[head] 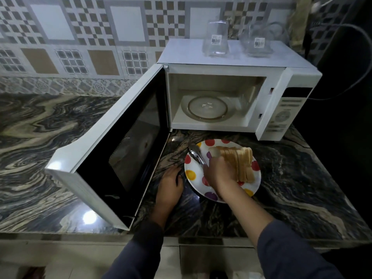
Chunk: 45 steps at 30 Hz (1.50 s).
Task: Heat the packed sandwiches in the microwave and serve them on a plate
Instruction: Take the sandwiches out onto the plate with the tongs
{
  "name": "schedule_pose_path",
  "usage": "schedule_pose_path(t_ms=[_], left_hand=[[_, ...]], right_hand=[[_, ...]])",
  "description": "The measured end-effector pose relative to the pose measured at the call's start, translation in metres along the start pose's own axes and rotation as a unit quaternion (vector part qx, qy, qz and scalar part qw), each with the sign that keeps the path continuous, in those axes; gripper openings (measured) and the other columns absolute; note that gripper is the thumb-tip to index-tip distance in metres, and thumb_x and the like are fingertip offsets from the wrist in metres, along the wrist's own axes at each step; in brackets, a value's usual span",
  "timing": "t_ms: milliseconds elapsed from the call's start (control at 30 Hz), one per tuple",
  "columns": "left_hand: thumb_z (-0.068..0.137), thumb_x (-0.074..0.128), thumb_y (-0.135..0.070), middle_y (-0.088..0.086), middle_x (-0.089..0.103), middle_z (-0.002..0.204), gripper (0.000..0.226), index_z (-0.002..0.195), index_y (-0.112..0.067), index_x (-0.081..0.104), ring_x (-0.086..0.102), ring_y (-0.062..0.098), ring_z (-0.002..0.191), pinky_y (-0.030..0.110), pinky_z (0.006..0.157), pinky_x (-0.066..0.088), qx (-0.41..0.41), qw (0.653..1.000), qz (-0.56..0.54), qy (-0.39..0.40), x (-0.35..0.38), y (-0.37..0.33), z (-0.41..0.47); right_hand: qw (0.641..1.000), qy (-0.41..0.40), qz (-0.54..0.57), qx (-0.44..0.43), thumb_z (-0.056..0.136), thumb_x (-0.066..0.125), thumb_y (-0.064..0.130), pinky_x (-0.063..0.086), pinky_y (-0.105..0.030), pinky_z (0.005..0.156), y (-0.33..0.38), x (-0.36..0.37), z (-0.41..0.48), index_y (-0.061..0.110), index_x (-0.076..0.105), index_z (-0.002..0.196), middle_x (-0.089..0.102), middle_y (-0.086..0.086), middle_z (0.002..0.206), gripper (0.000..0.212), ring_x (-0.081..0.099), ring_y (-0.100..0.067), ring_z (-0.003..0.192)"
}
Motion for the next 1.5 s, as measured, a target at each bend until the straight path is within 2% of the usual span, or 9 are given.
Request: schedule_pose_path(t_ms=[167,400,533,633,867,1033,1200,1367,1500], left_hand=[[0.09,0.048,-0.01,0.013,0.056,0.131,0.036,0.124,-0.004,0.056,0.048,0.025,0.125,0.027,0.109,0.03,0.011,1.0,0.019,-0.008,0.004,0.0,0.0],[0.092,0.033,-0.032,0.011,0.064,0.114,0.042,0.111,-0.008,0.062,0.055,0.026,0.106,0.027,0.093,0.036,0.005,0.998,0.008,-0.061,0.0,-0.007,-0.003],[0.092,0.046,-0.025,0.014,0.064,0.112,0.032,0.114,-0.006,0.06,0.058,0.028,0.103,0.031,0.09,0.042,-0.074,0.991,-0.073,-0.087,0.002,-0.008,-0.002],[0.089,0.054,-0.015,0.011,0.065,0.109,0.027,0.115,-0.007,0.059,0.061,0.023,0.096,0.027,0.082,0.046,-0.131,0.983,-0.118,-0.041,0.011,-0.012,0.006],[0.078,0.059,-0.007,0.015,0.066,0.108,0.032,0.11,-0.003,0.062,0.062,0.03,0.1,0.032,0.082,0.049,-0.2,0.972,-0.093,0.087,0.029,-0.001,0.025],[0.087,0.044,0.002,0.011,0.055,0.121,0.048,0.134,-0.006,0.039,0.054,0.026,0.11,0.031,0.089,0.045,-0.201,0.948,-0.22,0.109,0.038,-0.013,0.016],[0.094,0.037,0.0,0.008,0.05,0.128,0.048,0.14,-0.012,0.032,0.05,0.02,0.112,0.029,0.092,0.043,-0.182,0.938,-0.274,0.105,0.039,-0.018,0.007],[0.095,0.035,0.002,0.006,0.053,0.119,0.042,0.136,-0.01,0.038,0.052,0.013,0.101,0.004,0.067,0.046,-0.172,0.932,-0.311,0.073,0.034,-0.025,-0.013],[0.097,0.035,0.0,0.003,0.055,0.115,0.039,0.134,-0.011,0.04,0.055,0.008,0.095,0.001,0.067,0.045,-0.148,0.933,-0.323,0.056,0.021,-0.033,-0.032]], right_hand=[[0.967,-0.196,0.16,-0.038,0.092,0.048,0.023,0.036,-0.026,0.06,-0.014,-0.058,-0.005,0.005,0.065,0.085,0.066,-0.012,0.079,0.025,0.061,-0.027,0.074],[0.889,-0.324,0.304,0.111,0.088,0.052,0.011,0.05,-0.036,0.08,-0.123,-0.064,-0.002,0.009,0.064,0.099,0.064,-0.012,0.102,0.017,0.06,-0.026,0.094],[0.904,-0.222,0.284,0.232,0.088,0.052,0.013,0.046,-0.038,0.088,-0.182,-0.01,-0.001,0.008,0.059,0.114,0.058,-0.017,0.117,0.027,0.055,-0.033,0.108],[0.912,-0.113,0.303,0.251,0.09,0.053,0.018,0.045,-0.038,0.088,-0.189,0.018,0.0,0.004,0.054,0.123,0.057,-0.017,0.122,0.035,0.055,-0.034,0.11],[0.928,-0.051,0.287,0.232,0.092,0.043,0.009,0.041,-0.032,0.071,-0.182,0.025,0.01,0.002,0.059,0.103,0.062,-0.02,0.104,0.021,0.055,-0.028,0.086],[0.925,-0.045,0.298,0.23,0.095,0.037,0.009,0.037,-0.03,0.072,-0.182,0.03,-0.002,0.006,0.053,0.116,0.059,-0.018,0.113,0.026,0.054,-0.029,0.093],[0.919,-0.053,0.316,0.231,0.096,0.039,0.01,0.039,-0.031,0.076,-0.185,0.033,-0.018,0.007,0.052,0.124,0.058,-0.015,0.119,0.03,0.054,-0.033,0.106],[0.906,-0.077,0.354,0.22,0.097,0.039,0.012,0.043,-0.037,0.082,-0.186,0.038,-0.043,0.009,0.051,0.126,0.06,-0.015,0.12,0.032,0.056,-0.033,0.107],[0.875,-0.111,0.421,0.21,0.098,0.039,0.012,0.045,-0.036,0.08,-0.182,0.035,-0.072,0.01,0.048,0.128,0.058,-0.011,0.118,0.032,0.056,-0.029,0.104]])
Point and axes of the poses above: each hand's wrist, its own z-axis towards the middle knuckle, its own x-axis out of the palm, y = z × x, the point moved 8 cm from there along z, towards the middle knuckle
